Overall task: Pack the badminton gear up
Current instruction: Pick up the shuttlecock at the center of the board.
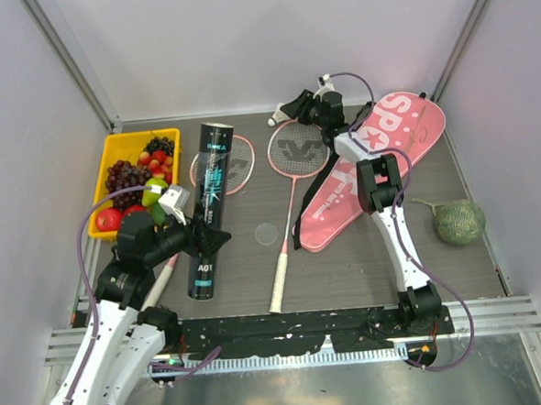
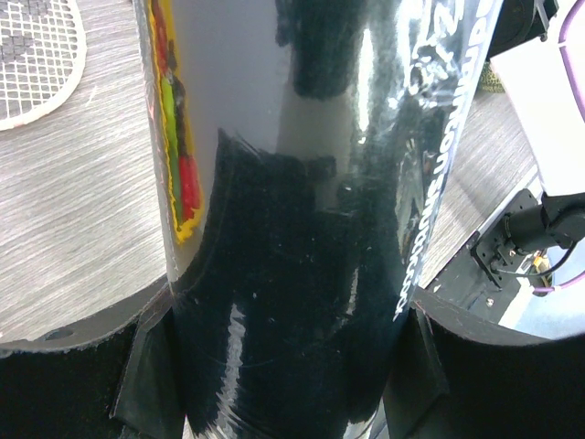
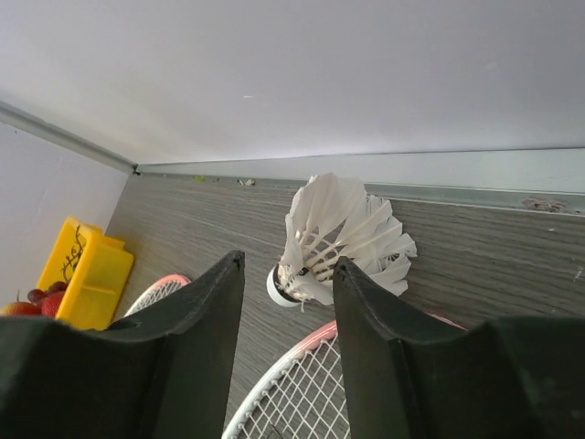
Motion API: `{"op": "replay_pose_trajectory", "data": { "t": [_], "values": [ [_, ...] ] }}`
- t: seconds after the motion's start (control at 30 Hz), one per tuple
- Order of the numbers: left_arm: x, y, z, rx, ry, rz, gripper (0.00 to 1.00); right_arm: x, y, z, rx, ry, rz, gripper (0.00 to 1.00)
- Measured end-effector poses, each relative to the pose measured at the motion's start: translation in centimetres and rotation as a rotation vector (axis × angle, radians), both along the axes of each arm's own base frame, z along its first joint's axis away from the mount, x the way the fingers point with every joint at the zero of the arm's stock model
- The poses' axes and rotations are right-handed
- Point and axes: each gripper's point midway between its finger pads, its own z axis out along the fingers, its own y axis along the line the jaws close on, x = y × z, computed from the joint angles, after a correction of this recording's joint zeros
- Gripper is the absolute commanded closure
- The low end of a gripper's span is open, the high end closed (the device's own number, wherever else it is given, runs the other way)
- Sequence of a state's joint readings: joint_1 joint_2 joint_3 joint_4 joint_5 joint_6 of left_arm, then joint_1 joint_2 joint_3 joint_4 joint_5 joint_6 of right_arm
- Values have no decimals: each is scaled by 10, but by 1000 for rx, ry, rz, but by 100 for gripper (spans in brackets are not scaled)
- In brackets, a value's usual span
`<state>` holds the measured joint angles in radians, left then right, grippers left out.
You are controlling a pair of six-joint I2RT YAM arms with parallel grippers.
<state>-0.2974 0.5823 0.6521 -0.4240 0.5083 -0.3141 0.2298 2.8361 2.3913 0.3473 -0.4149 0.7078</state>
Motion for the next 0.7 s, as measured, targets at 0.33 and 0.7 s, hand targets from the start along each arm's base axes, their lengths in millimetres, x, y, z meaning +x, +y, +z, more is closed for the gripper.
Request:
{"op": "replay_pose_trajectory", "data": {
  "t": [0.33,0.7],
  "values": [
    [-2,0,-3,2,0,-2,100,-2,1,-6,-15,14,12,62],
    [1,-1,-10,12,22,-3,100,-6,7,-1,8,8,37,87]
  ]
}}
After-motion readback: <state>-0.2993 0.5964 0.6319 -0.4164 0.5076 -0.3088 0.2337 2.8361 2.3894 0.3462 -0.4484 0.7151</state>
